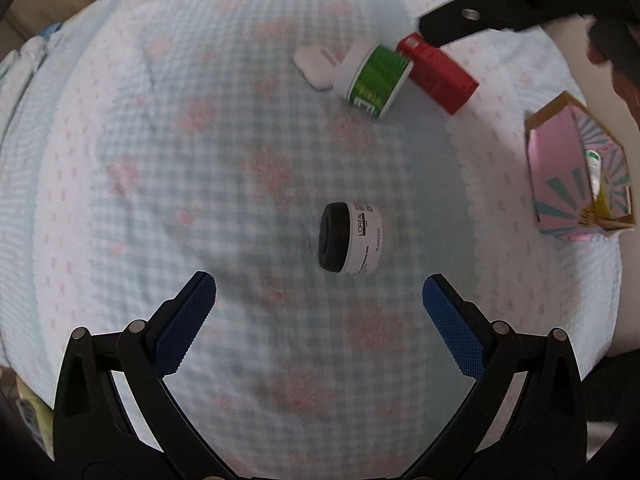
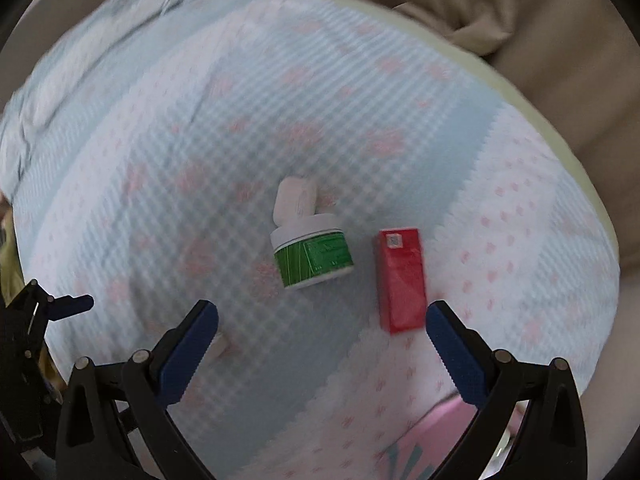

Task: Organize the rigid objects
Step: 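Grasp the white L'Oreal jar with the left tool while the right tool grasps the green-labelled jar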

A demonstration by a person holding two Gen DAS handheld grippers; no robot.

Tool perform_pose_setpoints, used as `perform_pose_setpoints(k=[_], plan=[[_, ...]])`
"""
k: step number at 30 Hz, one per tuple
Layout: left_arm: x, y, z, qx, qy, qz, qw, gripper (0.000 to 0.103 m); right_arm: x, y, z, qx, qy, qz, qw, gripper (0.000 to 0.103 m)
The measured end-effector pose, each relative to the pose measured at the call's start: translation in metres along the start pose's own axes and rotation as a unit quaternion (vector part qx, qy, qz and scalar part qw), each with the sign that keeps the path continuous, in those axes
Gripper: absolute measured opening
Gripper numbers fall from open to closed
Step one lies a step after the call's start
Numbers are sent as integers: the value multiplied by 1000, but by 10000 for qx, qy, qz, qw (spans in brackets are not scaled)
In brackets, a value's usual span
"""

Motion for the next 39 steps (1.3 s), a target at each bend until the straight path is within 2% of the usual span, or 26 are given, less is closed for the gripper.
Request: perform_pose_setpoints(k=[6, 10, 12, 16, 17, 20, 23, 29, 33, 39], plan=[[-5, -15, 43, -59, 259, 101, 9996, 102, -9, 10, 59, -176, 592, -568, 9965, 103], [-12, -18, 62, -111, 349, 62, 9993, 94, -14, 12, 88, -218, 807, -760, 9936, 102], [-15, -20, 70, -108, 420, 18, 9991, 84, -13, 12, 100, -217, 943, -793, 9921, 102], [-17, -22, 82, -114, 567, -25, 9983, 70, -9, 15, 118, -217, 1169, -898, 9888, 95], [-17, -22, 84, -121, 582, -40, 9982, 63, -9, 14, 122, -187, 1210, -895, 9884, 94], [-17, -26, 88, 8, 576, -89, 9983, 49, -9, 14, 130, -245, 1322, -817, 9875, 86], [-18, -29, 89, -27, 565, -41, 9984, 48, -10, 10, 140, -88, 1393, -783, 9871, 68], [-21, -37, 92, 30, 505, -95, 9987, 48, -15, 4, 139, -173, 1377, -674, 9880, 68], [-23, -29, 85, 1, 455, -54, 9990, 48, -15, 2, 134, -165, 1329, -537, 9895, 68], [-30, -17, 68, -28, 258, -45, 9997, 48, -14, 1, 107, -247, 1220, -166, 9921, 67]])
Point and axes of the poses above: each gripper's, at about its wrist camera, not at the fingertips, and z roughly the way its jaws point, y to its left, x to its underside, the point moved 9 cm from there along z, roughly the way its jaws point, and after that the axes turned 10 degrees about z, right-handed, at the moved point
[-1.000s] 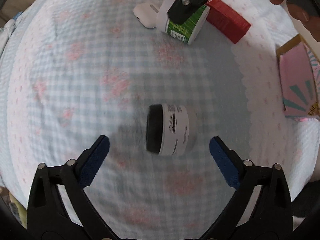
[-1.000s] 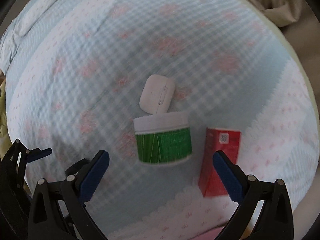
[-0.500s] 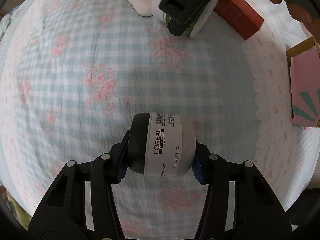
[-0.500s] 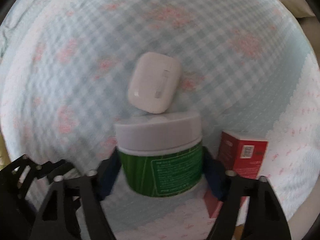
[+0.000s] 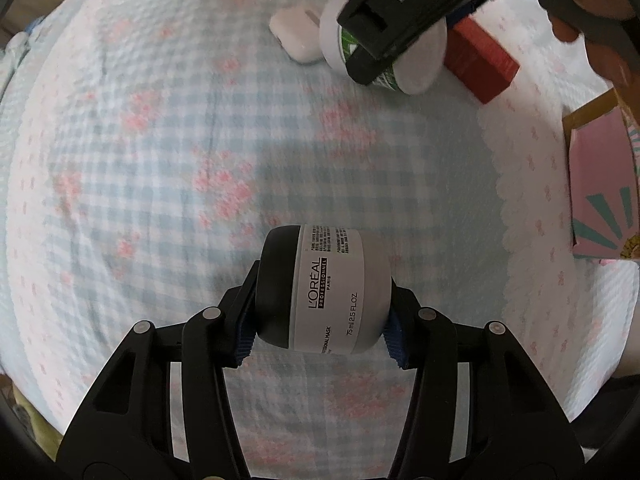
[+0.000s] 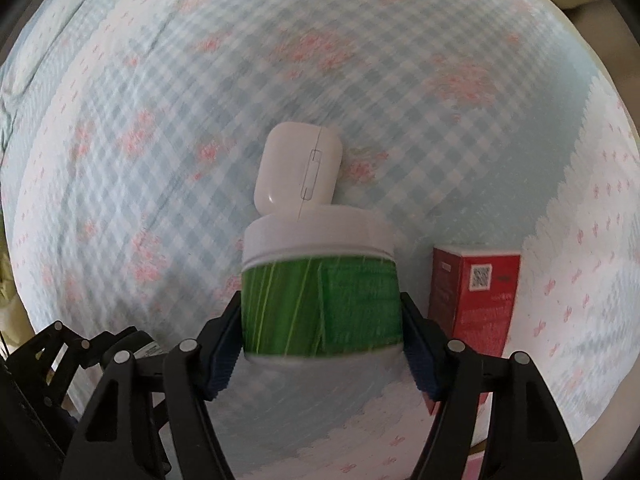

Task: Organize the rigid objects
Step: 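Grasp the white L'Oreal jar with the left tool while the right tool grasps the green-labelled jar, then carry the L'Oreal jar and green-labelled jar with both tools over the box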

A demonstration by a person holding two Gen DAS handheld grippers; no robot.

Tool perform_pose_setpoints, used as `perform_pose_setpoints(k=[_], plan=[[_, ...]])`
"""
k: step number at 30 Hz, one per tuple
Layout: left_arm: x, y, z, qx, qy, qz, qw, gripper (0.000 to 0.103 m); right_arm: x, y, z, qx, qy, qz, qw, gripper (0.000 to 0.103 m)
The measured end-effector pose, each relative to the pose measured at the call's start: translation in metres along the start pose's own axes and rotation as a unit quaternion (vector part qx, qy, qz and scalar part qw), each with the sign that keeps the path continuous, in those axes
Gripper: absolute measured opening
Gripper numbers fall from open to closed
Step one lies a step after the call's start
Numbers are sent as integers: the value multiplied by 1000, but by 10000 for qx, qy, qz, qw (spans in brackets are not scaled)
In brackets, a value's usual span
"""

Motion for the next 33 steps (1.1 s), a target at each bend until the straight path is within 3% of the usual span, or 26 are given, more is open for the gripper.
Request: perform_pose_setpoints(k=[8, 16, 27, 33], plan=[[-7, 12, -45, -21, -340, 10, 9994, 48, 8, 4, -43, -92, -314, 354, 9988, 67], [-4, 23, -108, -58, -797, 116, 9967, 48, 34, 6, -116, -424, -970, 1096, 9883, 67], [-18, 20, -195, -164, -1508, 536, 9870, 48, 105, 11, -218, -942, -1961, 2344, 9475, 67], [-27, -12, -229, 16, -1749, 746, 9818, 48, 159, -9, -257, -930, -2379, 2885, 9228, 67]])
Point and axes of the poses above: each gripper's, at about its wrist camera, not at the fingertips, and z roughly the way its jaws point, y to its left, x to its underside, the point moved 9 cm from there along z, roughly the way its jaws point, and after that the axes turned 10 degrees about z, right-handed, at the moved point
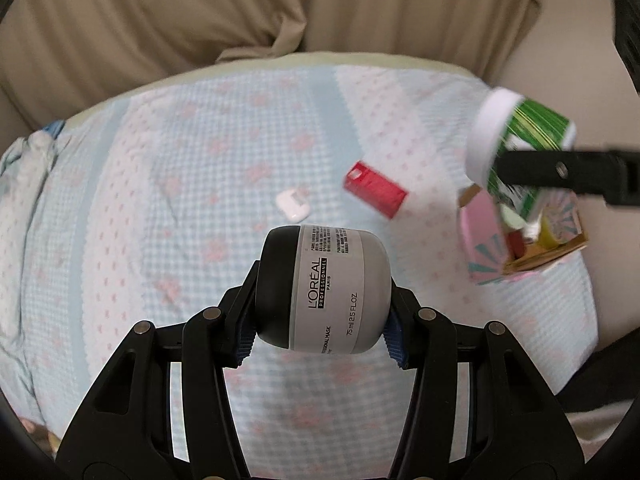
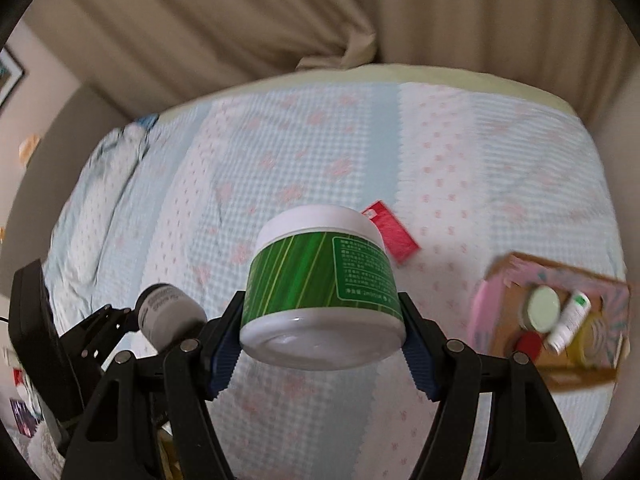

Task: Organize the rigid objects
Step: 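Carry the L'Oreal jar and green-labelled jar with both tools over the box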

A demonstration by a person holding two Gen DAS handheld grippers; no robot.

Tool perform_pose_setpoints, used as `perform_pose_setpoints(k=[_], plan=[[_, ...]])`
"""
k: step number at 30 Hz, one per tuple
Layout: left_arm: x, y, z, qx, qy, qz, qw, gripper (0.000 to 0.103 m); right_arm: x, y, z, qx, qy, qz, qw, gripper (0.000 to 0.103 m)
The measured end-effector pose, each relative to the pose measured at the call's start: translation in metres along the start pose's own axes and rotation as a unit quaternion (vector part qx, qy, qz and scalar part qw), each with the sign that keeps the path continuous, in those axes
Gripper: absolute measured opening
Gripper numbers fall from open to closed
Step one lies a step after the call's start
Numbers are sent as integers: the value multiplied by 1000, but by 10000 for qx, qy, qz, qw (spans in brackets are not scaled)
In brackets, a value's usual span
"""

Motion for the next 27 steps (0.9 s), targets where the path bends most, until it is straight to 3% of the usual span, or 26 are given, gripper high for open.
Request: perform_pose_setpoints(k=[9, 15, 22, 27], plan=[[-37, -97, -20, 384, -207, 323, 9985, 48, 29, -94, -70, 136, -447, 762, 9960, 67], [-59, -169, -21, 554, -205, 277, 9979, 48, 48, -172, -106, 183, -546, 1158, 9916, 67], [-83, -258, 11, 742, -3, 392, 9965, 48, 51, -262, -130, 407, -590, 1391, 9877, 67], [-94, -300, 44, 796, 213, 432, 9957, 48, 48, -325, -126, 612, -503, 1523, 9851, 67]])
Point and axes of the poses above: each gripper's, at about its wrist camera, not at the fingertips, and z roughly the way its jaws point, y to its left, x to its underside, the point moved 9 cm from there along z, roughly the way its jaws point, and after that the axes turned 10 degrees about z, right-handed, at the moved point
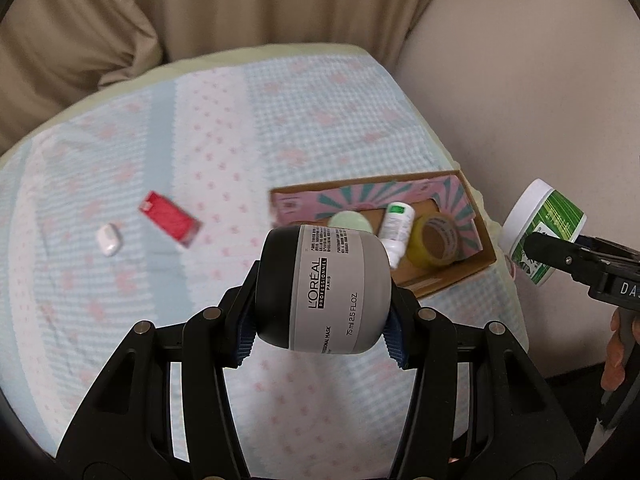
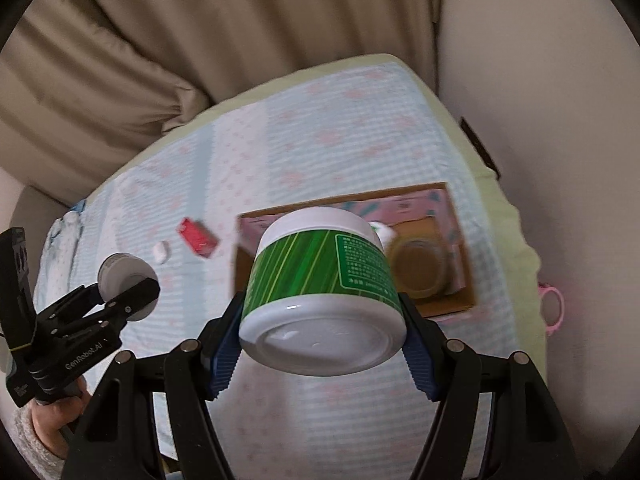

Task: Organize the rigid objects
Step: 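Carry the L'Oreal jar and green-labelled jar with both tools over the box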

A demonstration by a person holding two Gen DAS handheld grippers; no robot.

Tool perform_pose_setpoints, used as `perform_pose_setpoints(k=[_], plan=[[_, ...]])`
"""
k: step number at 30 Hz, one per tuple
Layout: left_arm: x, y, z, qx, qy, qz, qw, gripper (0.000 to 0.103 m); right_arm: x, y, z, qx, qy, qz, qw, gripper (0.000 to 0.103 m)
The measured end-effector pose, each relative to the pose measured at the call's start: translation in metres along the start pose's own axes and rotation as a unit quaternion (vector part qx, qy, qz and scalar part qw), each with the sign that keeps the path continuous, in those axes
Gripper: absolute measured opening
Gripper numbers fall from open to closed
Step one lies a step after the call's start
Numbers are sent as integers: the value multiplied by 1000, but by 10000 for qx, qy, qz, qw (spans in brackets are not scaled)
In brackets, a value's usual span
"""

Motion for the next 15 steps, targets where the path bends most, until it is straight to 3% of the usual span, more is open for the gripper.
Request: perform_pose_setpoints(k=[5, 15], plan=[[-15, -26, 50, 32, 300, 42, 9995, 48, -18, -49, 28, 102, 226, 178, 9995, 67], [-16, -69, 143, 152, 960, 311, 9948, 48, -30, -96, 97, 119, 699, 230, 9972, 67]])
Point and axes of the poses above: each gripper's, at about its wrist camera, not at the fingertips, and z roughly the way its jaws point, y to its left, x to its underside, the point moved 9 cm from there along z, roughly the way its jaws point, and after that the axes turned 10 degrees about z, right-handed, at the moved point
